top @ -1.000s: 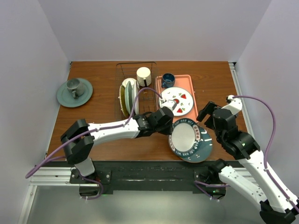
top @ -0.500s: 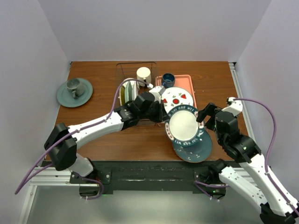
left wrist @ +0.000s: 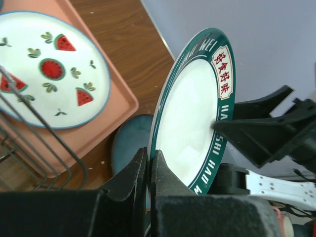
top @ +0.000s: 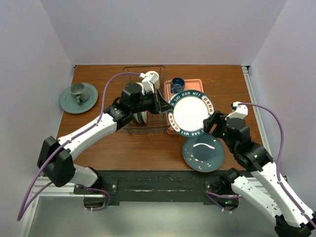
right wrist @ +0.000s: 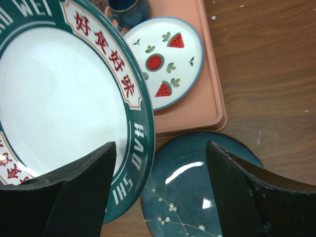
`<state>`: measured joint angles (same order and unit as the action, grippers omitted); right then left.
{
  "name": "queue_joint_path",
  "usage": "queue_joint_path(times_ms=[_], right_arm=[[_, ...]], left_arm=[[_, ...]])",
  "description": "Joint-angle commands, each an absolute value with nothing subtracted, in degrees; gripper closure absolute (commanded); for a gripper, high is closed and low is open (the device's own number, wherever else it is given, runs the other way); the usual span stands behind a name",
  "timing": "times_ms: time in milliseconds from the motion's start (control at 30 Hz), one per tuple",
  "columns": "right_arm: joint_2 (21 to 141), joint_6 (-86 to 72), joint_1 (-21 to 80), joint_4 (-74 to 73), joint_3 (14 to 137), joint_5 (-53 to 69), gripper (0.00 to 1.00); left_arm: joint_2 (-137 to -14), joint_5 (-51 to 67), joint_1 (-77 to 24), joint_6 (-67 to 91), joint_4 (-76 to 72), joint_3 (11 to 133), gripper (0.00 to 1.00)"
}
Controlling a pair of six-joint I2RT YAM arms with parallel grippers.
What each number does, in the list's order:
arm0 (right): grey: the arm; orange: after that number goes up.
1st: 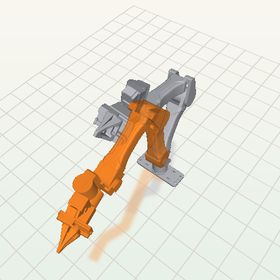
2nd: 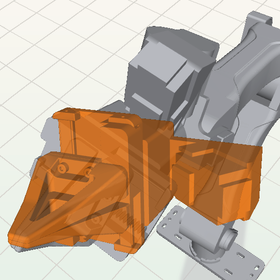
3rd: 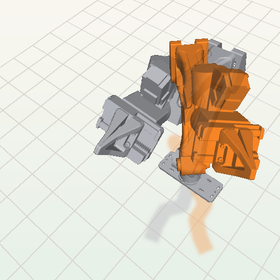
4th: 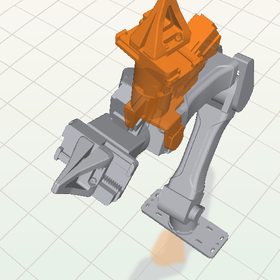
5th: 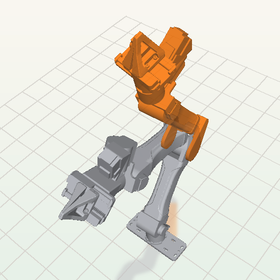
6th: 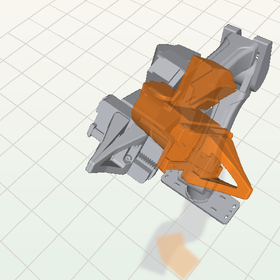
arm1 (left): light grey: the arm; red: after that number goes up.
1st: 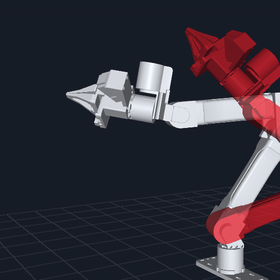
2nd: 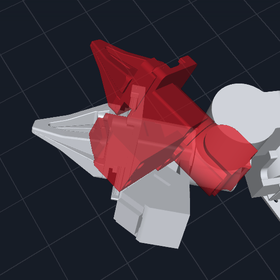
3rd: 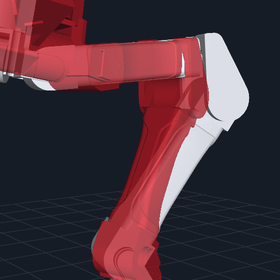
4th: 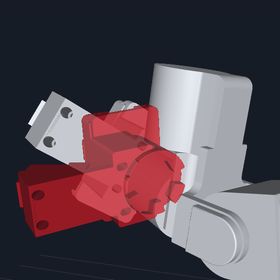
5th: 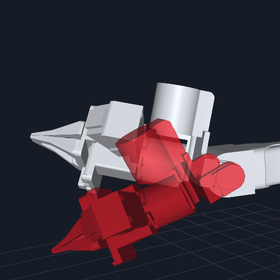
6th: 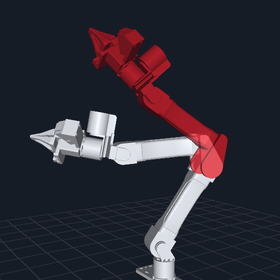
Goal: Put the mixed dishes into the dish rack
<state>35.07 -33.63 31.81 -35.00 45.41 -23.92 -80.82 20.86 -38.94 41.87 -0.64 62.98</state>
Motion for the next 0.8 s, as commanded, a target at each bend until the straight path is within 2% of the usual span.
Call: queue_joint_path(times_ms=[0,67,300,333,400,433,467,567,600,667,700,767], right_arm=[[33.49,-32.25,31.73,-27.96,44.21,-17.32,0.29],[32.44,-32.69,31.82,-26.72,43.69,-15.65,0.31],[28.22,-36.47,31.73,-24.17,42.72,-15.55,0.56],[27.86,-37.08,31.82,-24.17,42.71,-15.64,0.65],[27.33,-37.35,31.82,-24.08,42.71,-15.56,0.78],[27.16,-37.61,31.82,-24.17,42.80,-15.56,0.91],[27.25,-37.79,31.82,-24.34,43.06,-15.64,1.00],[27.33,-38.06,31.82,-24.61,43.59,-15.12,1.00],[27.16,-38.14,31.73,-24.35,43.68,-14.07,1.00],[26.55,-38.32,31.73,-23.82,43.68,-13.19,1.00],[25.85,-38.49,31.73,-23.47,43.68,-13.01,1.00],[25.32,-38.76,31.82,-22.94,43.68,-11.96,1.00]], left_arm=[[-78.22,30.67,-38.58,46.84,-11.77,62.14,1.00],[-77.96,32.60,-38.32,47.89,-14.41,61.18,1.00],[-78.05,36.82,-37.79,50.44,-20.29,58.98,1.00],[-78.22,37.61,-37.71,50.80,-20.91,58.80,1.00],[-78.48,38.32,-37.71,51.41,-22.14,58.27,1.00],[-78.92,38.58,-37.71,51.50,-22.32,58.27,1.00],[-79.19,38.93,-37.53,51.59,-22.76,58.27,1.00],[-80.07,40.51,-37.44,51.86,-24.43,58.10,1.00],[-80.24,40.95,-37.44,51.77,-24.96,58.10,0.85],[-80.51,40.96,-37.53,51.42,-25.31,57.75,0.72],[-80.42,41.04,-37.53,51.24,-25.66,57.66,0.62],[-80.51,41.22,-37.44,50.72,-25.84,57.13,0.54]])
